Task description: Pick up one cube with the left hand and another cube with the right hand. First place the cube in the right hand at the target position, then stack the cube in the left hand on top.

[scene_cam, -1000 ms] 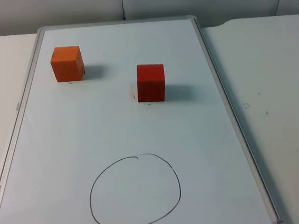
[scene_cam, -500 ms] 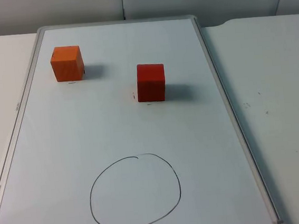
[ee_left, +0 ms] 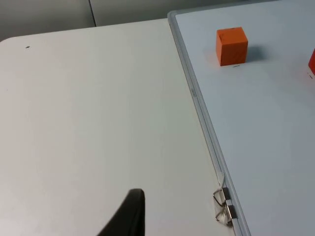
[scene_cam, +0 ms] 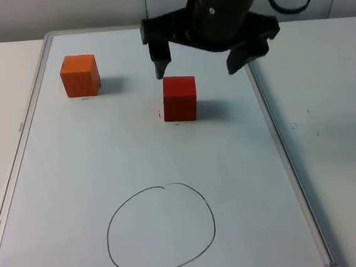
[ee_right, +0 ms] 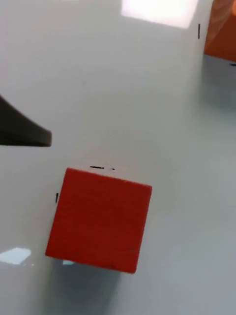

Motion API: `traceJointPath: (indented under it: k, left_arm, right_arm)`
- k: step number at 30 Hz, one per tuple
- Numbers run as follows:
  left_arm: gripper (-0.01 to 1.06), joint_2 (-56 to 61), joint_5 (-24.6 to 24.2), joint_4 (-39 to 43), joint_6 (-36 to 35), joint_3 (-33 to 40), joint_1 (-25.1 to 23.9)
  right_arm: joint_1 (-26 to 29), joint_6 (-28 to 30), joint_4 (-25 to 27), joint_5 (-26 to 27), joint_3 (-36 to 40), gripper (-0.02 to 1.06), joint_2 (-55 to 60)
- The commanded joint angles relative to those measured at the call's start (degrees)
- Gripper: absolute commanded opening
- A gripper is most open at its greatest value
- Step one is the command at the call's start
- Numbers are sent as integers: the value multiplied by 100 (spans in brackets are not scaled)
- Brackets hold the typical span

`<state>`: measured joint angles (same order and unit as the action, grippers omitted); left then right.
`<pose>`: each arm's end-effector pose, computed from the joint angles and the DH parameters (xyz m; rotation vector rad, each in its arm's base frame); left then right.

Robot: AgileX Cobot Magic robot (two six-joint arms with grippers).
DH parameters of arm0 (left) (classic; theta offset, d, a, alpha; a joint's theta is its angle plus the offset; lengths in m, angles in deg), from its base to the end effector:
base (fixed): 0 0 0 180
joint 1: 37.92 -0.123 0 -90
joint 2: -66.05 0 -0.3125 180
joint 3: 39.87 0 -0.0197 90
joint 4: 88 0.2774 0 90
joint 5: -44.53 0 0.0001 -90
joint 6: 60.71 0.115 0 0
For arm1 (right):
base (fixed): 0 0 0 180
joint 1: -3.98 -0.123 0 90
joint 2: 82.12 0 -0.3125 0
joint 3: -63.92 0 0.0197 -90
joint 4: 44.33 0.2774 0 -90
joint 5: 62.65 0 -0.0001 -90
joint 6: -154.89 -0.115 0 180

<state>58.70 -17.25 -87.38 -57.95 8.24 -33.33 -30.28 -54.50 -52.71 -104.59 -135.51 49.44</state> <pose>0.0097 0.0003 0.2838 0.1304 2.0420 -0.0070 0.4379 0.2847 0.1679 -0.2301 2.6783 0.1857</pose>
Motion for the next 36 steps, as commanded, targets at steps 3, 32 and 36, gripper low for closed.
traceJointPath:
  k: [3,32,36]
  left_arm:
    - [105,25,17,-29,-21,37,-21]
    - [105,25,17,-29,-21,37,-21]
    - [105,25,17,-29,-21,37,-21]
  right_arm:
    - [-19,-348,-69,134,-357,97,393]
    - [-9,-683,-285,620,-686,61,1183]
    - [-9,-683,-387,602,-686,38,1157]
